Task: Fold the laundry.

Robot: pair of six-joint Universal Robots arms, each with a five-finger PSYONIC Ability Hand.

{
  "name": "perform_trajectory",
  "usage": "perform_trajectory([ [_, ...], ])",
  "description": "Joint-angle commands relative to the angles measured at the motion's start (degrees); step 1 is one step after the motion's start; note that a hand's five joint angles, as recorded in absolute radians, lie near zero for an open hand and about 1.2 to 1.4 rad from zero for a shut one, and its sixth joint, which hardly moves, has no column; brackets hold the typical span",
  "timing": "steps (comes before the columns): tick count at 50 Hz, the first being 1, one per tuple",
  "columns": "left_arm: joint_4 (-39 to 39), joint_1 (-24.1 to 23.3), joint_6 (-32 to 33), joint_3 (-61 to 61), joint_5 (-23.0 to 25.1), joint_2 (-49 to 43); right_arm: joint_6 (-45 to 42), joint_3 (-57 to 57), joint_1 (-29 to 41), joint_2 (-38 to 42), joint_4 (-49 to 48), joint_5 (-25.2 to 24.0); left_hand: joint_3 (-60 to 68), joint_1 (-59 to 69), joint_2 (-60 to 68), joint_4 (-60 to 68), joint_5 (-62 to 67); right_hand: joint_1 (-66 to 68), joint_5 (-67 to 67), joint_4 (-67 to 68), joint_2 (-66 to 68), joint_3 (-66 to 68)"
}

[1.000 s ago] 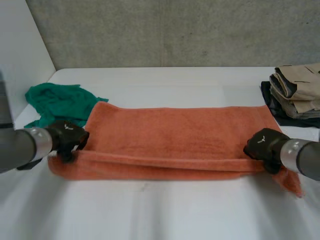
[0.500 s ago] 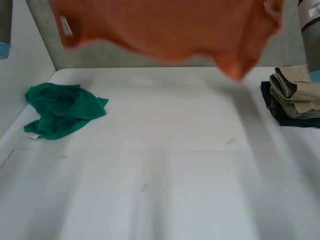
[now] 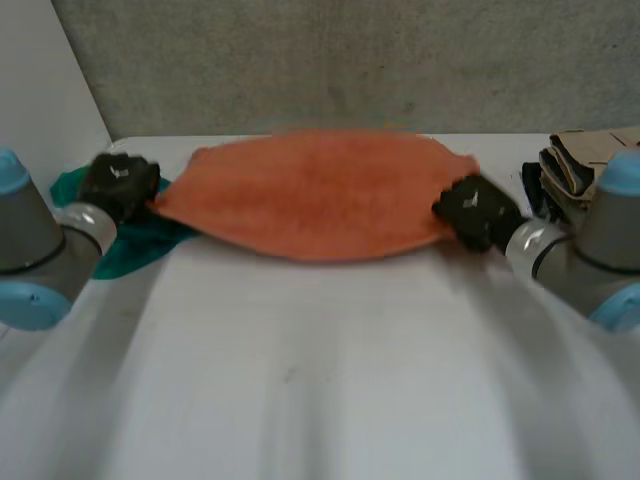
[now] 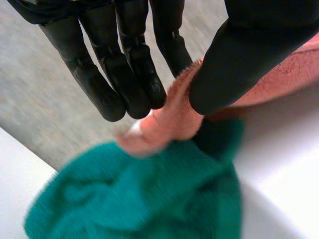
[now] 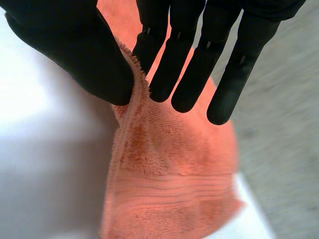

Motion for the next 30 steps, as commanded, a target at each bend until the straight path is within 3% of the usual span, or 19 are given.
perform_trajectory([
  [1,0.7,1.4,2.5,-1.5,0.7,-0.3,-0.3,-0.2,0.1,4.3,1.8,2.4,11.8,14.6,11.4,11.3,12.3,8.5,3.5,3.8,4.7,4.2],
  [5,0.8,2.3,1.7,-1.3,0.6,1.2,6.8,-0.2,-0.2,4.2,0.9,4.0,11.8,14.6,11.4,11.3,12.3,-11.5,-16.4,-16.2,-15.2,-15.8],
  [12,0.6,2.8,0.4,-1.7,0.6,2.3,18.4,0.2,-0.4,2.6,1.0,10.3,11.8,14.6,11.4,11.3,12.3,-26.4,-31.3,-31.1,-30.1,-30.6],
  [19,0.6,2.6,-0.4,-1.9,0.9,2.0,25.9,-0.2,-1.9,2.5,2.8,14.3,11.8,14.6,11.4,11.3,12.3,-28.4,-33.3,-33.1,-32.1,-32.7],
  [30,0.5,2.5,-0.4,-1.7,0.8,2.1,20.8,-5.4,-4.4,6.0,9.9,14.7,11.8,14.6,11.4,11.3,12.3,-21.9,-26.8,-26.6,-25.6,-26.1],
])
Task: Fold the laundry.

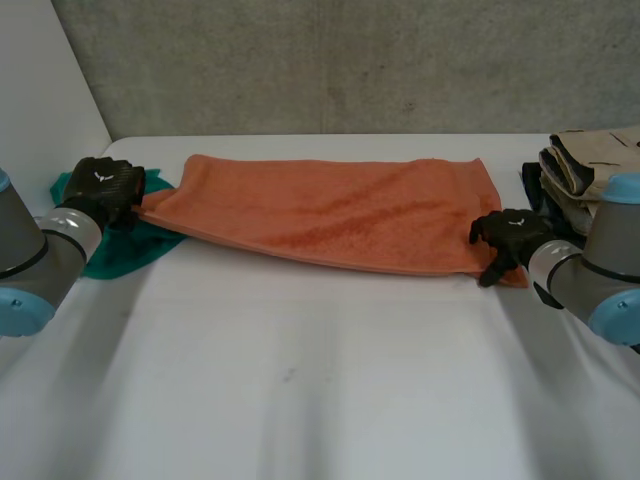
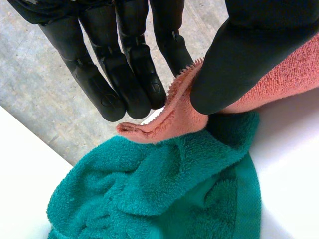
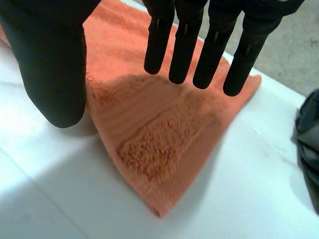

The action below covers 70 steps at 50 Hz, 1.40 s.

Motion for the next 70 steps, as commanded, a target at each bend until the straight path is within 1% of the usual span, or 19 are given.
perform_trajectory([
  [1,-0.1,-0.1,0.1,0.0,-0.2,0.3,-5.3,-3.5,-1.5,2.8,4.5,0.2,11.8,14.6,11.4,11.3,12.3,10.2,11.7,10.7,10.6,10.7],
  [4,-0.3,-0.1,0.1,0.0,-0.2,0.3,-6.1,-3.7,-1.6,2.9,4.4,0.8,11.8,14.6,11.4,11.3,12.3,14.0,15.5,14.6,14.5,14.5],
  [6,-0.6,-0.2,0.1,-0.2,-0.2,0.4,-6.8,-3.5,-1.8,2.8,3.6,1.7,11.8,14.6,11.4,11.3,12.3,24.4,25.9,25.0,24.9,24.9],
  [8,-1.3,-0.3,0.3,-0.4,-0.2,0.5,-6.9,-3.4,-1.9,2.4,2.9,2.2,11.8,14.6,11.4,11.3,12.3,40.4,41.9,40.9,40.8,40.9],
  [9,-2.4,-0.5,0.3,-0.7,-0.2,0.9,-7.3,-3.1,-2.0,1.9,2.2,2.5,11.8,14.6,11.4,11.3,12.3,45.8,47.3,46.3,46.3,46.3],
  [10,-3.3,-0.7,0.4,-1.0,-0.2,1.2,-7.6,-2.9,-2.0,1.4,2.2,2.6,11.8,14.6,11.4,11.3,12.3,45.9,47.4,46.4,46.3,46.4],
  [12,-6.7,-0.9,0.7,-2.4,0.0,2.5,-8.4,-2.0,-2.0,0.0,1.6,2.7,11.8,14.6,11.4,11.3,12.3,45.9,47.4,46.4,46.3,46.4],
  [16,-13.5,-1.1,2.7,-5.9,0.5,6.0,-13.4,3.5,-2.8,-7.0,1.5,2.3,11.8,14.6,11.4,11.3,12.3,45.9,47.4,46.4,46.3,46.4],
  [21,-17.6,-0.8,6.7,-10.3,3.2,11.5,-19.0,7.5,-4.1,-13.3,0.9,1.1,11.8,14.6,11.4,11.3,12.3,45.9,47.4,46.4,46.3,46.4],
  [23,-17.3,-0.7,7.6,-11.0,4.2,12.8,-19.4,8.0,-4.2,-13.1,0.4,0.0,11.8,14.6,11.4,11.3,12.3,45.9,47.4,46.4,46.3,46.4],
  [24,-16.9,-0.8,8.6,-10.9,4.8,13.4,-19.4,8.1,-3.9,-11.8,-0.1,-1.2,11.8,14.6,11.4,11.3,12.3,34.5,36.0,35.0,35.0,35.0],
  [25,-16.6,-0.9,8.8,-10.6,4.9,13.3,-19.4,7.8,-3.7,-10.9,-0.3,-1.5,11.8,14.6,11.4,11.3,12.3,29.8,31.2,30.3,30.2,30.2],
  [30,-16.2,-1.5,8.3,-7.8,4.1,10.0,-18.8,5.5,-2.5,-6.4,-0.8,-1.8,11.8,14.6,11.4,11.3,12.3,26.9,28.4,27.4,27.3,27.4],
  [35,-17.2,-2.3,6.9,-5.2,1.8,6.9,-17.3,3.6,-2.3,-4.3,0.1,-1.7,11.8,14.6,11.4,11.3,12.3,14.6,16.1,15.1,15.0,15.1],
  [36,-17.3,-2.3,6.6,-4.6,1.2,6.3,-16.7,3.5,-2.5,-4.3,0.8,-1.9,11.8,14.6,11.4,11.3,12.3,7.6,9.1,8.1,8.0,8.1],
  [40,-17.3,-2.1,5.9,-3.2,0.8,5.2,-14.8,3.8,-3.0,-4.4,1.7,-2.6,11.8,14.6,11.4,11.3,12.3,3.3,4.8,3.8,3.7,3.8],
  [48,-17.2,-1.8,4.7,1.5,0.4,3.3,-14.7,3.8,-4.3,-3.8,2.5,-5.6,11.8,14.6,11.4,11.3,12.3,4.5,6.0,5.0,4.9,5.0],
  [61,-18.7,-3.4,3.9,7.5,-1.2,0.4,-17.0,1.2,-4.2,-0.1,1.4,-5.3,11.8,14.6,11.4,11.3,12.3,9.8,11.3,10.4,10.3,10.3],
  [70,-19.1,-4.0,3.7,8.2,-1.7,0.1,-17.1,-1.0,-4.1,1.5,-0.7,-5.0,11.8,14.6,11.4,11.3,12.3,12.5,14.0,13.1,13.0,13.0],
])
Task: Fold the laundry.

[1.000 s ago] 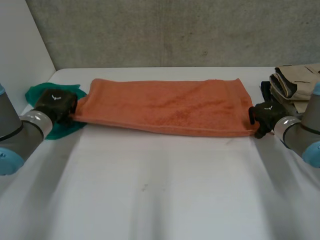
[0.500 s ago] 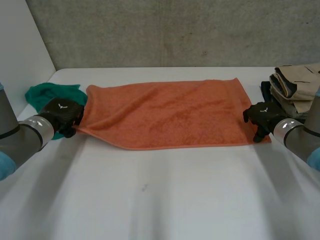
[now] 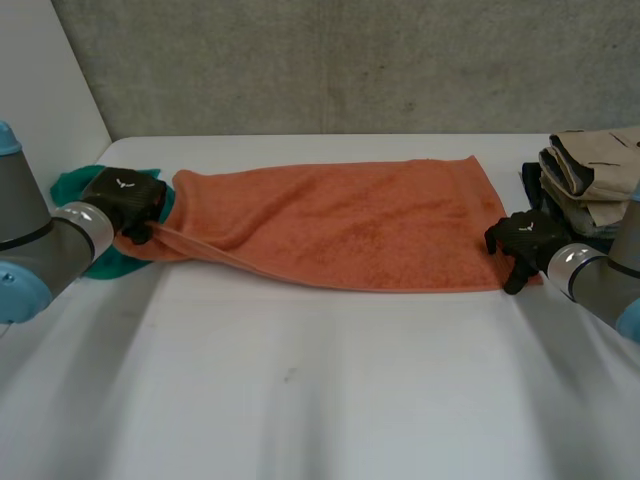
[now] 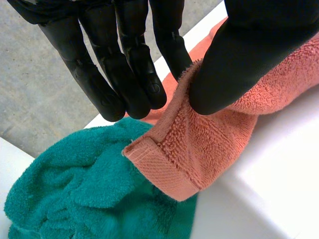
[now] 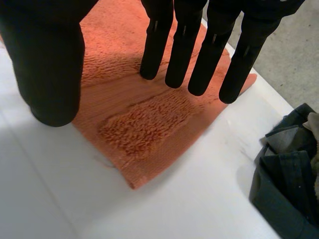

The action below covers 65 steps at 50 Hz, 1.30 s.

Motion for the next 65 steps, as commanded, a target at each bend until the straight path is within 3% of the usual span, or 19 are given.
perform_trajectory([
  [1,-0.1,-0.3,0.0,0.2,-0.2,0.1,0.1,-2.1,0.1,1.3,-1.3,0.3,11.8,14.6,11.4,11.3,12.3,7.9,9.6,8.0,9.4,7.7],
  [19,-0.7,0.4,0.0,-0.1,-0.2,0.2,0.9,-11.9,1.2,6.0,-3.7,2.6,11.8,14.6,11.4,11.3,12.3,12.4,14.1,12.5,13.9,12.3],
  [23,-1.2,0.4,0.0,-0.4,-0.2,0.3,1.0,-12.6,1.6,6.0,-4.1,3.0,11.8,14.6,11.4,11.3,12.3,21.1,22.8,21.3,22.6,21.0],
  [25,-1.7,0.2,0.2,-0.7,-0.1,0.3,0.5,-12.1,1.9,5.5,-3.9,3.2,11.8,14.6,11.4,11.3,12.3,41.2,42.8,41.3,42.6,41.0],
  [27,-2.3,0.1,0.2,-1.2,-0.1,0.5,-0.4,-11.4,2.2,5.0,-3.6,3.3,11.8,14.6,11.4,11.3,12.3,41.2,42.9,41.3,42.7,41.1],
  [35,-9.1,0.7,0.9,-8.8,0.8,6.3,-10.7,3.6,1.3,-7.7,4.5,5.5,11.8,14.6,11.4,11.3,12.3,41.2,42.9,41.3,42.7,41.1],
  [39,-14.5,2.2,4.3,-15.5,1.4,12.3,-18.3,12.3,-2.0,-16.3,11.9,6.0,11.8,14.6,11.4,11.3,12.3,41.2,42.9,41.3,42.7,41.1],
  [46,-26.9,7.9,16.5,-27.8,5.0,20.3,-30.2,23.6,-9.3,-27.9,30.7,7.2,11.8,14.6,11.4,11.3,12.3,41.2,42.9,41.3,42.7,41.1],
  [48,-29.0,10.2,20.6,-30.1,6.5,20.9,-34.1,25.7,-11.1,-29.9,33.6,6.6,11.8,14.6,11.4,11.3,12.3,41.2,42.9,41.3,42.7,41.1],
  [51,-28.8,11.8,24.7,-29.7,7.5,20.7,-36.6,25.0,-11.3,-27.9,30.7,6.3,11.8,14.6,11.4,11.3,12.3,41.2,42.9,41.3,42.7,41.1],
  [54,-27.2,10.5,25.3,-26.8,7.9,19.4,-33.6,22.5,-9.9,-24.5,27.2,6.8,11.8,14.6,11.4,11.3,12.3,41.2,42.9,41.3,42.7,41.1],
  [59,-20.5,3.8,17.4,-14.0,6.2,11.7,-21.1,12.0,-6.0,-17.4,20.6,8.4,11.8,14.6,11.4,11.3,12.3,41.2,42.9,41.3,42.7,41.1],
  [65,-13.5,-1.7,11.5,2.0,2.2,1.0,-12.2,1.5,-2.8,-10.6,14.8,8.9,11.8,14.6,11.4,11.3,12.3,41.2,42.9,41.3,42.7,41.1],
])
